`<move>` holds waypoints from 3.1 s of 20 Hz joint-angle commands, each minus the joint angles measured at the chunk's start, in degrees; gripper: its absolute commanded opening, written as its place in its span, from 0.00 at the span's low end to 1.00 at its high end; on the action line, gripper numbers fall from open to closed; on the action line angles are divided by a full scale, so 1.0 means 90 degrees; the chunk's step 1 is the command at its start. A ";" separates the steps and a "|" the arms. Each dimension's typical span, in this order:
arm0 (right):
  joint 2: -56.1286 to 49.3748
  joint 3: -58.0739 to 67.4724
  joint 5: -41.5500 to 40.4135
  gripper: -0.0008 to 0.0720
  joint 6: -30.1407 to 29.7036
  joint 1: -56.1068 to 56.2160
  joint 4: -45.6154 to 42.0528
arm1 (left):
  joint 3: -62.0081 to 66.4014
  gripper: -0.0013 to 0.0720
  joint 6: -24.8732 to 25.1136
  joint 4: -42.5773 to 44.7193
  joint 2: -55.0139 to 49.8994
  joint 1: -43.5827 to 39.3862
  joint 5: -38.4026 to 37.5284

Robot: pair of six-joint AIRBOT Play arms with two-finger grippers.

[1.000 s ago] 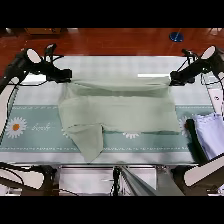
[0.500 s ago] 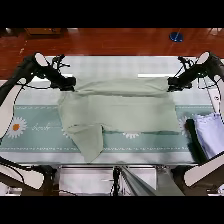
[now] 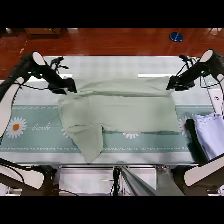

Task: Fold the shirts.

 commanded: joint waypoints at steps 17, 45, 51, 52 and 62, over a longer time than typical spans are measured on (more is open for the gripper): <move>0.2720 -0.3526 0.0597 0.75 -0.1236 -0.2679 0.1734 | -0.5508 0.94 0.1110 -0.1418 0.3041 0.1501 -0.0029; 0.2909 -0.4983 0.0291 0.83 -0.0930 -0.2698 0.1052 | -0.5554 0.05 0.0685 -0.1579 0.2861 0.0301 0.1659; 0.2885 -0.5217 -0.0578 0.83 -0.0440 -0.1836 0.0699 | -0.5554 0.05 0.0685 -0.1579 0.2861 0.0301 0.1654; 0.2885 -0.5311 -0.0709 0.83 -0.0311 -0.1712 0.0651 | -0.5554 0.05 0.0685 -0.1579 0.2861 0.0301 0.1654; 0.3264 -0.5090 -0.0493 0.05 -0.0185 -0.1345 0.0913 | -0.5338 0.05 0.0733 -0.1583 0.3104 0.0355 0.1489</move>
